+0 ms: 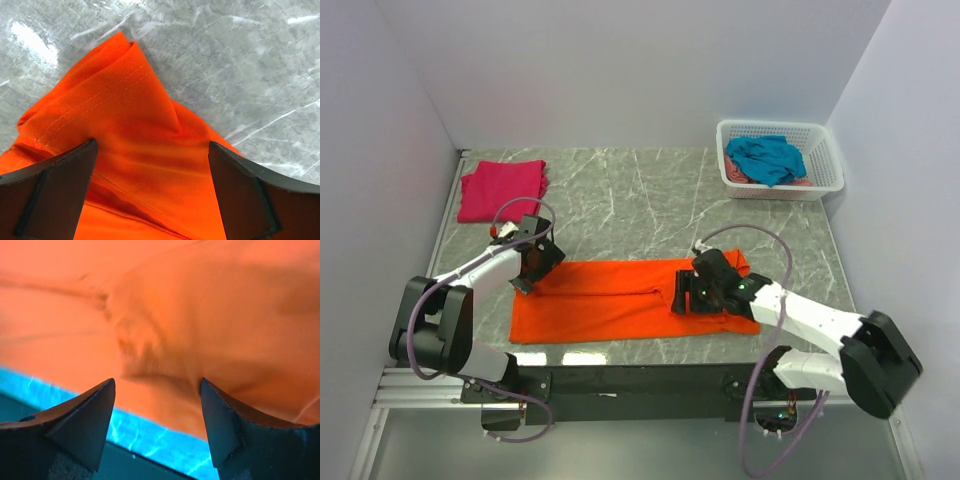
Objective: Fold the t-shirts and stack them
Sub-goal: Fold the tshirt
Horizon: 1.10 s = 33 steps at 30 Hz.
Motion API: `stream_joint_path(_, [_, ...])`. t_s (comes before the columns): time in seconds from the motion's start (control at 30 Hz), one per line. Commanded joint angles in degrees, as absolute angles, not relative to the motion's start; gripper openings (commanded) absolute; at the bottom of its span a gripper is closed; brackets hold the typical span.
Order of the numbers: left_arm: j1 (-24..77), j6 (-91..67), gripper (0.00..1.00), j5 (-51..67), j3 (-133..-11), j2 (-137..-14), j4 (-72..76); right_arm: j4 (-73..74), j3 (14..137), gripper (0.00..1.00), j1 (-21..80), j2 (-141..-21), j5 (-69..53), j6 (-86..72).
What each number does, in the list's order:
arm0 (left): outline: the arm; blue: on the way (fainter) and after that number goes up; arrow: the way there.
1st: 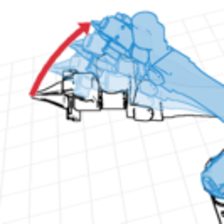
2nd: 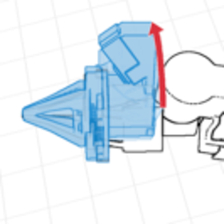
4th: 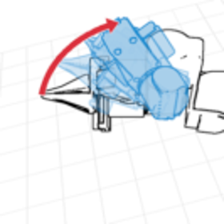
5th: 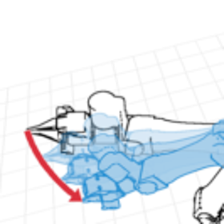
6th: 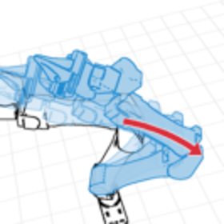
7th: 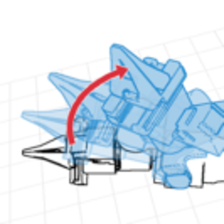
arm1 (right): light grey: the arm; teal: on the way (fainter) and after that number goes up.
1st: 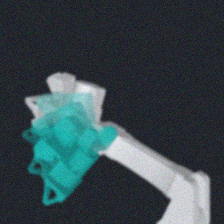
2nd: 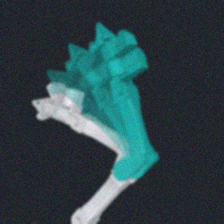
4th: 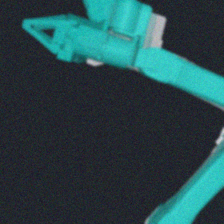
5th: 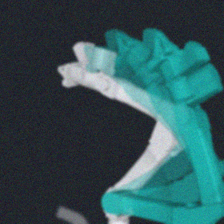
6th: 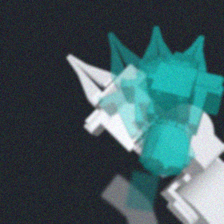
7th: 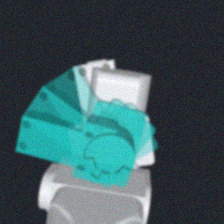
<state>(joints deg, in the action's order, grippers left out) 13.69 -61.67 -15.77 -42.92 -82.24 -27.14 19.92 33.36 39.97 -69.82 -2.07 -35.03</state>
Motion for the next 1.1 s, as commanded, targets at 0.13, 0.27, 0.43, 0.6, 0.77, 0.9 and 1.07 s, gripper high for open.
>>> stream_joint_path(0.13, [13.2, -61.9, 0.99, -16.9, -40.3, -82.3, -27.9, 21.4, 28.0, 0.75, 41.2, -57.9, -12.3, -29.2])
stream_joint_path(0.27, [13.2, -61.7, 0.99, -18.4, -41.5, -81.0, -30.1, 24.5, 27.9, 0.75, 41.4, -51.3, -9.3, -30.4])
stream_joint_path(0.43, [13.2, -61.7, 0.99, -20.9, -43.1, -78.2, -32.5, 27.9, 32.3, 0.81, 39.4, -50.8, -2.2, -34.6])
stream_joint_path(0.6, [13.3, -61.5, 0.99, -20.7, -42.8, -77.8, -32.6, 28.5, 33.6, 0.80, 34.6, -58.3, -0.9, -37.3])
stream_joint_path(0.77, [13.3, -62.0, 0.99, -17.5, -39.7, -79.2, -30.9, 26.7, 33.8, 0.79, 27.6, -66.9, -2.6, -37.0])
stream_joint_path(0.9, [13.4, -62.4, 0.99, -15.8, -37.9, -79.9, -30.7, 24.9, 38.3, 0.78, 25.7, -75.4, -1.4, -35.2])
stream_joint_path(1.07, [15.0, -65.3, 0.99, -10.9, -35.2, -77.4, -30.6, 23.1, 43.6, 0.77, 23.5, -85.9, -2.5, -33.1])
